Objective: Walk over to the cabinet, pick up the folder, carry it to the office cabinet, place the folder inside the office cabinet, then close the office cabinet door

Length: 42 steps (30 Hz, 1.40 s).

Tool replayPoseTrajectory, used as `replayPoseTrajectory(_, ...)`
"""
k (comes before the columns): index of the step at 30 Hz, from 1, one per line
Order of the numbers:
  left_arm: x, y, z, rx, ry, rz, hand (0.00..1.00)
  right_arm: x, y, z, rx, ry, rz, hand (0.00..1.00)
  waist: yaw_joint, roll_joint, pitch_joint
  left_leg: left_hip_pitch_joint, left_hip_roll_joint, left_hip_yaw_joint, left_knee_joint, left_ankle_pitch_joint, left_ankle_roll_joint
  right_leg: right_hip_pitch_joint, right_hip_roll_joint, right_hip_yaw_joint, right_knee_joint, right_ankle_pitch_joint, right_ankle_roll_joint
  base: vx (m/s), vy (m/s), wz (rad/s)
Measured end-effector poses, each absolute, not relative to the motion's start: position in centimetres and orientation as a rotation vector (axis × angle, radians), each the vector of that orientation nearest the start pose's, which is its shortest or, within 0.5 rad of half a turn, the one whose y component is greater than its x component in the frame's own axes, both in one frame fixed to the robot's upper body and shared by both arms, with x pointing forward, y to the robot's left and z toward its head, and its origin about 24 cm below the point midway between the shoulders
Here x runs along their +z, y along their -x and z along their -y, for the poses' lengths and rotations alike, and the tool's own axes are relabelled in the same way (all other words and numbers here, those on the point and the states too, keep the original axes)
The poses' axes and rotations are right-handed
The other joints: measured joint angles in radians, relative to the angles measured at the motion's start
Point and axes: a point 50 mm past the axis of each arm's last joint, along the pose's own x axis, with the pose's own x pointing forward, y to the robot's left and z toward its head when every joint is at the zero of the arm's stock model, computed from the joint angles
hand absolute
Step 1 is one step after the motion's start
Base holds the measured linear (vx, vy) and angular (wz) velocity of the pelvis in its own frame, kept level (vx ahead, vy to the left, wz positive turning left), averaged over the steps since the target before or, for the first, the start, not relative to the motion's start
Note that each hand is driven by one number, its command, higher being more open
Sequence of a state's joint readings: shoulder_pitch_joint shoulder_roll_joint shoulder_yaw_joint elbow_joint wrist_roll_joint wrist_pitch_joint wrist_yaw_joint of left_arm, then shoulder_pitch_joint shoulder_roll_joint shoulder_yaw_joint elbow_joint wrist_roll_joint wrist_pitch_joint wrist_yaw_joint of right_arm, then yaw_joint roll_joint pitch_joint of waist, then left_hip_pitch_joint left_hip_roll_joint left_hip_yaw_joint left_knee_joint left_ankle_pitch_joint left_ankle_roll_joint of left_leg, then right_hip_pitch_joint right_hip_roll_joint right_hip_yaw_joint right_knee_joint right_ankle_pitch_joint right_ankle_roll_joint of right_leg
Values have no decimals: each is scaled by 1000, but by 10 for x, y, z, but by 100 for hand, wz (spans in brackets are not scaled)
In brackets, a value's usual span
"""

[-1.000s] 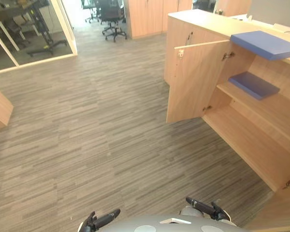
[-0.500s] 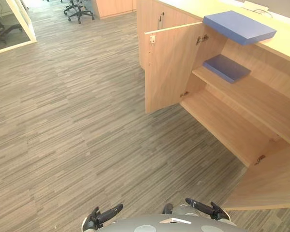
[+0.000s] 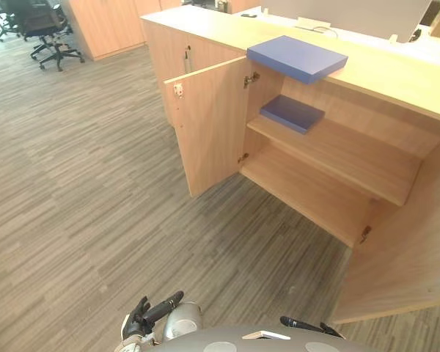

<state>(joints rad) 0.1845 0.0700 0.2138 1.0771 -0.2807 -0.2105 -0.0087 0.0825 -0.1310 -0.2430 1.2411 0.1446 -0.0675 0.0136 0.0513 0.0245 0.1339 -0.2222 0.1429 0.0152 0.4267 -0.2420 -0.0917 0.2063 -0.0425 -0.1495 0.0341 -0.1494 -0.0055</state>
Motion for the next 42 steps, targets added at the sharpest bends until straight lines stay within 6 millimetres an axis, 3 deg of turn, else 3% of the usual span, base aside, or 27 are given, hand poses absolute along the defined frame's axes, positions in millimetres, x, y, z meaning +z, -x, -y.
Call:
replayPoseTrajectory(1, -161, -58, -213, 474, 252, -990, 100, -169, -54, 225, -395, -151, -1204, 100, 2, 1, 0, 1, -17, -45, -125, 84, -9, 12, -18, 12, -3, -15, 29, 312, 315, -33)
replayPoseTrajectory(2, -161, -57, -213, 476, 253, -990, 100, -169, -53, 224, -392, -147, -1207, 100, 6, -3, -3, 12, -22, -47, -142, 149, -21, 19, -28, 21, -3, -20, 47, 368, 331, -40)
replayPoseTrajectory(3, -161, -55, -216, 483, 245, -998, 100, -170, -55, 220, -380, -151, -1208, 100, 13, -16, -10, 36, -53, -33, -166, 219, -13, 26, -57, 37, -1, -30, 79, 317, 241, -31)
replayPoseTrajectory(5, -160, -58, -225, 498, 214, -994, 100, -171, -59, 211, -358, -172, -1198, 100, 5, -65, -17, 37, -81, 2, -120, 188, 23, 31, -105, 46, 2, 4, 110, 383, 238, -32)
replayPoseTrajectory(6, -161, -55, -226, 509, 217, -1004, 100, -171, -62, 210, -353, -176, -1191, 100, 6, -66, -18, 44, -83, 20, -92, 168, 35, 42, -115, 51, 8, 23, 119, 354, 229, -43)
replayPoseTrajectory(9, -162, -50, -226, 509, 209, -1025, 100, -169, -66, 211, -348, -175, -1170, 100, 24, -52, -34, 135, -105, 85, -120, 135, 74, 34, -152, 73, 76, 81, 128, 272, 229, -52)
replayPoseTrajectory(11, -163, -49, -223, 504, 215, -1033, 100, -169, -68, 211, -344, -178, -1163, 100, 27, -34, -48, 168, -118, 100, -164, 125, 85, 1, -171, 73, 135, 86, 128, 162, 210, -40)
replayPoseTrajectory(14, -165, -44, -216, 485, 224, -1057, 100, -167, -74, 215, -363, -200, -1134, 100, 25, -6, -54, 251, -151, 129, -259, 121, 107, -102, -215, 70, 351, 92, 119, 110, 231, -38)
replayPoseTrajectory(16, -167, -33, -212, 479, 223, -1091, 100, -166, -75, 217, -389, -214, -1115, 100, 5, 12, -53, 314, -177, 146, -303, 116, 124, -145, -262, 30, 492, 114, 91, 74, 170, -14)
replayPoseTrajectory(18, -168, -28, -212, 480, 221, -1108, 100, -165, -74, 219, -402, -209, -1108, 100, 0, 11, -59, 352, -187, 149, -326, 116, 133, -152, -295, -33, 544, 124, 88, 134, 76, -7)
replayPoseTrajectory(19, -168, -26, -212, 482, 222, -1117, 100, -165, -74, 221, -413, -215, -1105, 100, -1, 11, -57, 370, -179, 148, -343, 118, 137, -157, -298, -82, 572, 96, 79, 139, -2, -9)
replayPoseTrajectory(20, -168, -26, -212, 482, 222, -1120, 100, -165, -74, 221, -417, -218, -1104, 100, -4, 12, -58, 372, -171, 148, -347, 118, 137, -165, -295, -108, 588, 57, 73, 80, -78, -7)
replayPoseTrajectory(22, -168, -27, -211, 479, 221, -1120, 100, -164, -79, 222, -410, -217, -1090, 100, -14, 23, -53, 375, -126, 143, -346, 117, 129, -208, -237, -198, 583, -78, 76, 51, -123, 4)
replayPoseTrajectory(23, -168, -26, -211, 478, 221, -1123, 100, -164, -80, 222, -408, -216, -1087, 100, -18, 25, -50, 378, -114, 141, -345, 116, 120, -215, -221, -216, 560, -89, 72, 48, -142, 8)
replayPoseTrajectory(25, -169, -27, -211, 473, 220, -1123, 100, -164, -83, 219, -394, -213, -1085, 100, -26, 15, -43, 390, -101, 141, -344, 107, 94, -224, -192, -230, 428, -75, 82, 28, -148, 0)
replayPoseTrajectory(26, -167, -27, -219, 478, 200, -1117, 100, -165, -83, 212, -373, -216, -1094, 100, -25, -26, -42, 393, -124, 140, -341, 93, 72, -233, -196, -213, 311, 5, 90, 41, -232, -7)
replayPoseTrajectory(27, -168, -24, -218, 487, 202, -1138, 100, -166, -82, 210, -384, -243, -1100, 100, -27, -34, -33, 408, -124, 133, -346, 88, 57, -237, -195, -201, 308, 20, 85, 81, -274, -12)
replayPoseTrajectory(30, -170, -29, -208, 477, 224, -1133, 100, -164, -83, 219, -392, -216, -1094, 100, -31, 2, -36, 415, -80, 117, -378, 94, 21, -235, -142, -215, 292, -2, 63, 126, -208, -3)
replayPoseTrajectory(32, -170, -31, -207, 470, 226, -1129, 100, -163, -84, 222, -398, -211, -1093, 100, -30, 9, -31, 426, -61, 103, -397, 101, 8, -213, -122, -235, 281, -4, 60, 132, -143, 17)
replayPoseTrajectory(38, -168, -34, -211, 460, 200, -1115, 100, -166, -73, 219, -363, -176, -1142, 100, -29, -20, -37, 468, -17, 78, -410, 89, -14, -125, -60, -262, 182, 2, 57, 82, -60, 11)
replayPoseTrajectory(42, -168, -34, -216, 466, 185, -1115, 100, -168, -69, 215, -327, -155, -1162, 100, -30, -28, -51, 399, 27, 86, -302, 14, -30, -115, -7, -258, 97, 13, 55, 103, -21, -8)
